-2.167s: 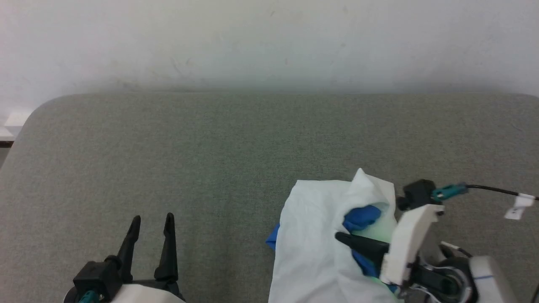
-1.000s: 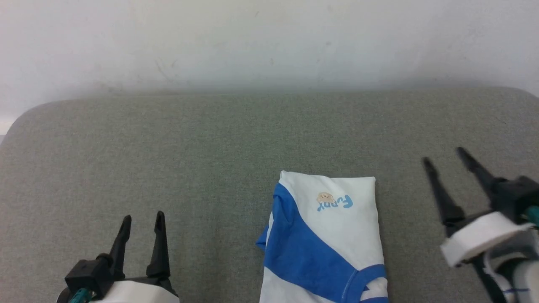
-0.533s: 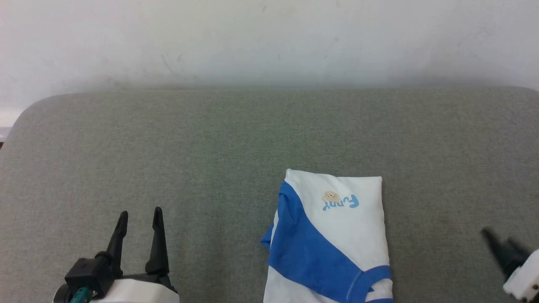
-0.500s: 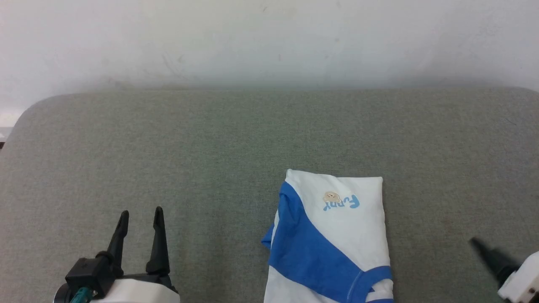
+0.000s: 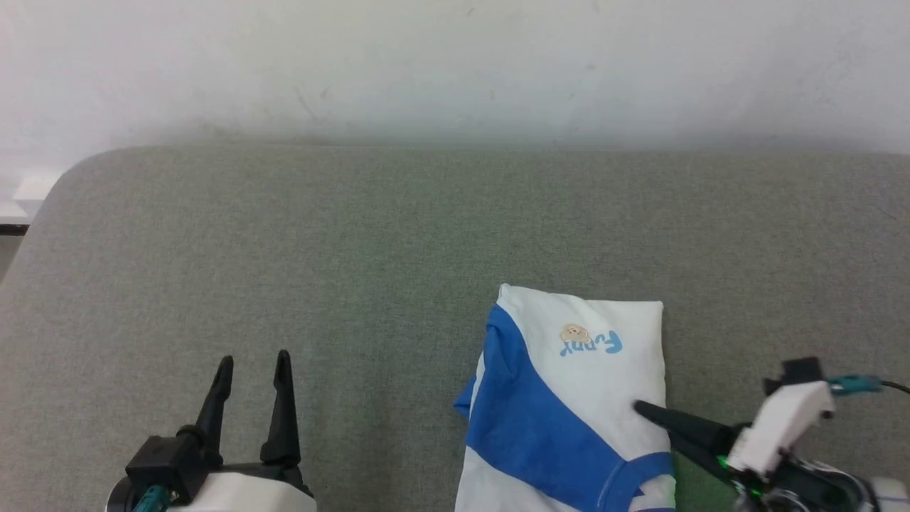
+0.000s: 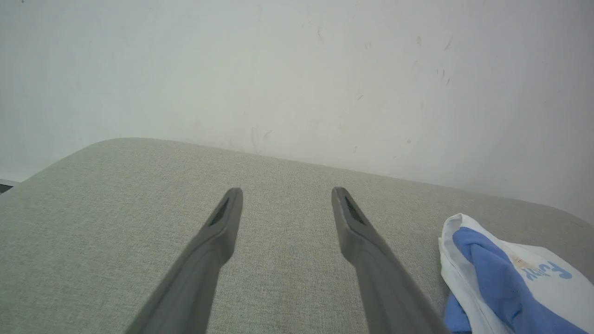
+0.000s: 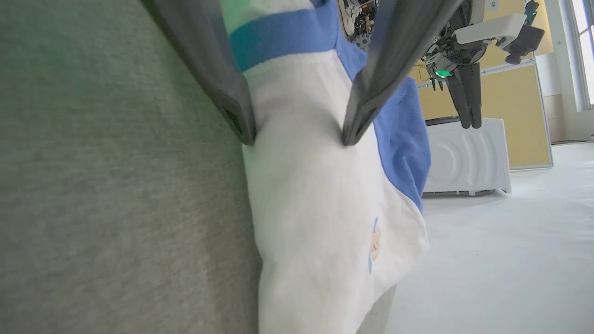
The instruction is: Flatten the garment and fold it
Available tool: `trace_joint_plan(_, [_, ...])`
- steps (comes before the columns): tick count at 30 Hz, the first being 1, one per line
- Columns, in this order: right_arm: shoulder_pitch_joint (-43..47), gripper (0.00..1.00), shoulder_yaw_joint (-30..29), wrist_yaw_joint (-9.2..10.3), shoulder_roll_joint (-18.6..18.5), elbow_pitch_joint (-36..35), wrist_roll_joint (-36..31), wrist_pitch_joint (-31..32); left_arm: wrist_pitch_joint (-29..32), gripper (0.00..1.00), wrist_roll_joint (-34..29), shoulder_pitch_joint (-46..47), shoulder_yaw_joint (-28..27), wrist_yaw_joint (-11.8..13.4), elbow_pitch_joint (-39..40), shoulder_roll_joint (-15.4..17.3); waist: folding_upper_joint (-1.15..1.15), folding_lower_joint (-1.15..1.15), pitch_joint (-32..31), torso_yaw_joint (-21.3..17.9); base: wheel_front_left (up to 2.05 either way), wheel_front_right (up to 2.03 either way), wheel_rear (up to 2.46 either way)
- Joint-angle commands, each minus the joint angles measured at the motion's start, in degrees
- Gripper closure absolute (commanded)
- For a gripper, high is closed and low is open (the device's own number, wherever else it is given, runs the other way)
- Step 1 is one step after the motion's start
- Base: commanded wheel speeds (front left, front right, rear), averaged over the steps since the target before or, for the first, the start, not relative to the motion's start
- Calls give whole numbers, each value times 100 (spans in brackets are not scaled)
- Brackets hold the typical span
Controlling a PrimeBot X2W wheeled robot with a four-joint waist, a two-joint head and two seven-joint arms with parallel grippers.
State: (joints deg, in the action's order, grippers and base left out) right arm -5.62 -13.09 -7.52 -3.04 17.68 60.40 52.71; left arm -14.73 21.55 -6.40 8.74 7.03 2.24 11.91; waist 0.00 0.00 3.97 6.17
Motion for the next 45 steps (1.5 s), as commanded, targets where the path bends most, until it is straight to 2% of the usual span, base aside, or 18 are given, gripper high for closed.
trace_joint_plan(1, [-185, 0, 210, 3, 14, 182, 118, -166, -27, 0, -41, 143, -6, -62, -14, -25, 0, 0, 32, 25, 0, 0, 0])
trace_joint_plan(4, [-385, 0, 622, 3, 14, 663, 200, -441, -27, 0, -54, 175, -1, -100, -41, -52, 0, 0, 52, 54, 0, 0, 0])
trace_joint_plan(5, [-440, 10, 726, 3, 15, 806, 209, -481, -27, 0, -57, 180, 2, -110, -55, -62, 0, 0, 54, 65, 0, 0, 0])
trace_joint_plan(6, [-490, 56, 813, 3, 15, 912, 194, -520, -27, 0, -54, 181, 1, -116, -74, -75, 0, 0, 48, 72, 0, 0, 0])
trace_joint_plan(8, [-549, 100, 963, 3, 12, 1012, 77, -595, -27, 0, -57, 165, -4, -121, -108, -91, 0, 0, 8, 77, 0, 0, 0])
trace_joint_plan(12, [-578, 100, 1284, 3, -176, 753, -185, -797, -27, 0, -68, 88, -33, -108, -136, -122, 0, 0, -105, -3, 0, 0, 0])
trace_joint_plan(15, [-546, 100, 1711, 3, -496, 316, -583, -998, -27, 0, -80, 30, -47, -107, -147, -120, 0, 0, -191, -129, 0, 0, 0])
trace_joint_plan(18, [-514, 100, 2324, 3, -978, -192, -1166, -1118, -27, 0, -88, -16, -71, -105, -123, -106, 0, 0, -220, -306, 0, 0, 0])
trace_joint_plan(21, [-600, 100, 2966, 3, -1681, -633, -2107, -1205, -27, 0, -83, -22, -123, -104, -42, -97, 0, 0, -132, -565, 0, 0, 0])
trace_joint_plan(26, [-917, 100, 3301, 3, -2365, -902, -3143, -1234, -27, 0, -128, 97, -181, -135, 121, -81, 0, 0, 241, -1098, 0, 0, 0])
trace_joint_plan(33, [-1309, 100, 3179, 3, -3023, -525, -3896, -1330, -14, 0, -253, 526, -167, -269, 271, 115, 0, 0, 1038, -1773, 0, 0, 0])
trace_joint_plan(36, [-1458, 100, 2900, 3, -3149, -147, -4031, -1614, 49, 0, -309, 786, -143, -329, 364, 226, 0, 0, 1418, -1939, 0, 0, 0])
trace_joint_plan(45, [-2002, 100, 1578, 3, -3191, 1222, -4616, -2754, 190, 0, -433, 1644, 48, -510, 484, 349, 0, 0, 2145, -1889, 0, 0, 0])
